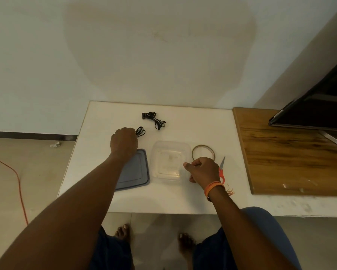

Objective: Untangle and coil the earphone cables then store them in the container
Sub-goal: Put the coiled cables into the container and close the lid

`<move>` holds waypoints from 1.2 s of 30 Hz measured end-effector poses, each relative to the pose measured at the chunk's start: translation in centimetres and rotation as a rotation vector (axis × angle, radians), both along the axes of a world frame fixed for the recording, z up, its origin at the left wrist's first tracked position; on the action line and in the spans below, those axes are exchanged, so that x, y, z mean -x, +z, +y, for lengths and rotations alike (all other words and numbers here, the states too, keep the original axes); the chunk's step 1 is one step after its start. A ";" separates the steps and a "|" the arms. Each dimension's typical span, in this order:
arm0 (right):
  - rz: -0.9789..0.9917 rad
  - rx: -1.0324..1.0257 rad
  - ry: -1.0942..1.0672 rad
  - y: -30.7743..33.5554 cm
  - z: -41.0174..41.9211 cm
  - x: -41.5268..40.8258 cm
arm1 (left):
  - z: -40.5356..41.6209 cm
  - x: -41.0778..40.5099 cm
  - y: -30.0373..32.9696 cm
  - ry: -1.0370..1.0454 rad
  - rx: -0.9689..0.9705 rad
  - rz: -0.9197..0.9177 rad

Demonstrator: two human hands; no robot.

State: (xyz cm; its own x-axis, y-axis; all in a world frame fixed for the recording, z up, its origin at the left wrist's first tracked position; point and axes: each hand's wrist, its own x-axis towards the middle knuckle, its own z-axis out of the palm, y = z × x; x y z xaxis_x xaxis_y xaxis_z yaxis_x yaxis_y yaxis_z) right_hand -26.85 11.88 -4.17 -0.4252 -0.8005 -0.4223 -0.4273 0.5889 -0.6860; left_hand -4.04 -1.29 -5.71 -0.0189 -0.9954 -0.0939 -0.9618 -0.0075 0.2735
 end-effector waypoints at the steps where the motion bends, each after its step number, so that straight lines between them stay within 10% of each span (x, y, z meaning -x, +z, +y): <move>1: 0.019 0.008 0.005 0.0 -0.1 0.1 | 0.1 -0.1 0.2 0.097 -0.005 0.131; 8: 0.370 0.463 0.135 1.9 -0.4 -1.3 | 4.8 2.9 6.8 0.322 -0.021 0.814; 12: -0.240 0.387 -0.029 3.6 -0.7 -3.4 | 10.2 4.5 7.1 0.355 -0.148 1.013; 19: -0.474 0.164 -0.063 2.7 -0.1 -5.3 | 11.5 4.3 5.2 0.229 -0.308 0.861; 36: -0.001 0.041 0.049 -2.2 -2.7 -7.4 | 8.0 2.9 2.1 0.269 -0.232 0.626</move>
